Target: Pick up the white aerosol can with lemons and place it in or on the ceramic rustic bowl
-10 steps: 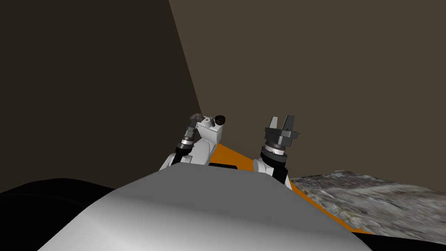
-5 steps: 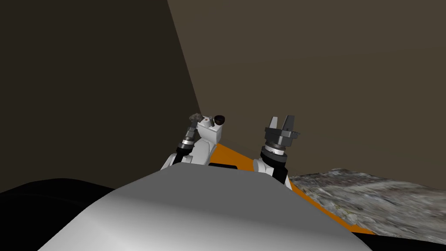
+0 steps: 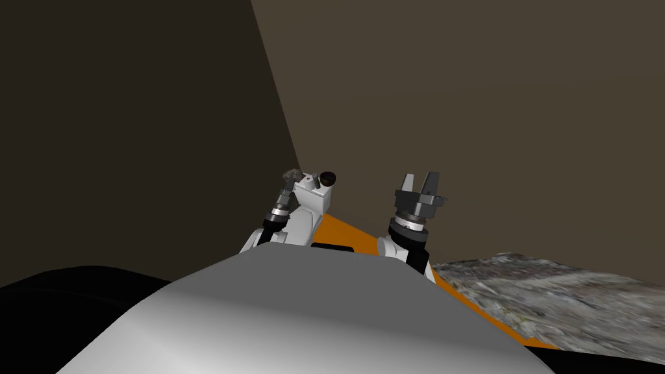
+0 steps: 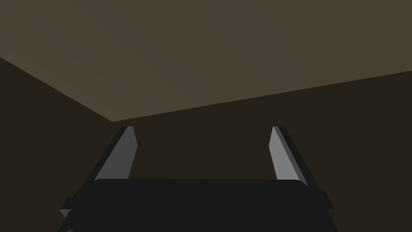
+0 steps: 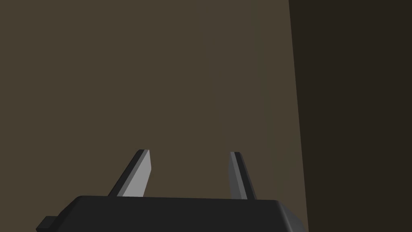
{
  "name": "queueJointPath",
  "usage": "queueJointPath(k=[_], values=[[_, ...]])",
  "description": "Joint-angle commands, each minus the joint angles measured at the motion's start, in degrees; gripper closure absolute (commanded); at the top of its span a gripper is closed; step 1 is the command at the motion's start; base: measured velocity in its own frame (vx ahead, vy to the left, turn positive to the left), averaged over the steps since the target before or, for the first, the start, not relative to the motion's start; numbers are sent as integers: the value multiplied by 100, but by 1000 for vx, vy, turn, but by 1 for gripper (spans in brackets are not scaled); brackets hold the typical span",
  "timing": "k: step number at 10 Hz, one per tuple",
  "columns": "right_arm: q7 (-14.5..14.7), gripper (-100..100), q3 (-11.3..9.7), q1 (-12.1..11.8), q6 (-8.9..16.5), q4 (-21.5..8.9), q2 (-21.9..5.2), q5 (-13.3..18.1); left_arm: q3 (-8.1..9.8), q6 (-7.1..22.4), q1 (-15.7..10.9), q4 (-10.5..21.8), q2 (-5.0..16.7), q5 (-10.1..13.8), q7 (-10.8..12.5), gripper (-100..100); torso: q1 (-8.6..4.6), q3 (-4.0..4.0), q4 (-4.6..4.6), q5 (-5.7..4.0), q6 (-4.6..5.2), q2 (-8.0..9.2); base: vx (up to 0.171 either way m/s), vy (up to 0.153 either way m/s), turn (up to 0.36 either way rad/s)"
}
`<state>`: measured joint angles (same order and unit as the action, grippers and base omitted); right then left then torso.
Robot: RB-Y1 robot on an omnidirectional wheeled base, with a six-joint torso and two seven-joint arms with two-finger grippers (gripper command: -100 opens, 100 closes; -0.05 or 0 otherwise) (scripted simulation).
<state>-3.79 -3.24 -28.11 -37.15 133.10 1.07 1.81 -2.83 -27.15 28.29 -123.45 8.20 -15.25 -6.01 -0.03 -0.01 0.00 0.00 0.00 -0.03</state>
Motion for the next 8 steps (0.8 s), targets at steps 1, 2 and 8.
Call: queueJointPath(k=[1, 2, 8], values=[[0, 0, 0, 0, 0, 0, 0, 0, 0, 0, 0, 0, 0, 0, 0, -100, 0, 0, 0, 0, 0, 0, 0, 0, 0], [0, 0, 0, 0, 0, 0, 0, 0, 105, 148, 41, 74, 202, -160, 40, -100, 0, 0, 0, 0, 0, 0, -9, -42, -52], [0, 0, -1, 0, 0, 0, 1, 0, 449, 672, 159, 356, 932, -658, 131, -100, -24, -4, -2, -5, 0, -7, 8, -75, -35]])
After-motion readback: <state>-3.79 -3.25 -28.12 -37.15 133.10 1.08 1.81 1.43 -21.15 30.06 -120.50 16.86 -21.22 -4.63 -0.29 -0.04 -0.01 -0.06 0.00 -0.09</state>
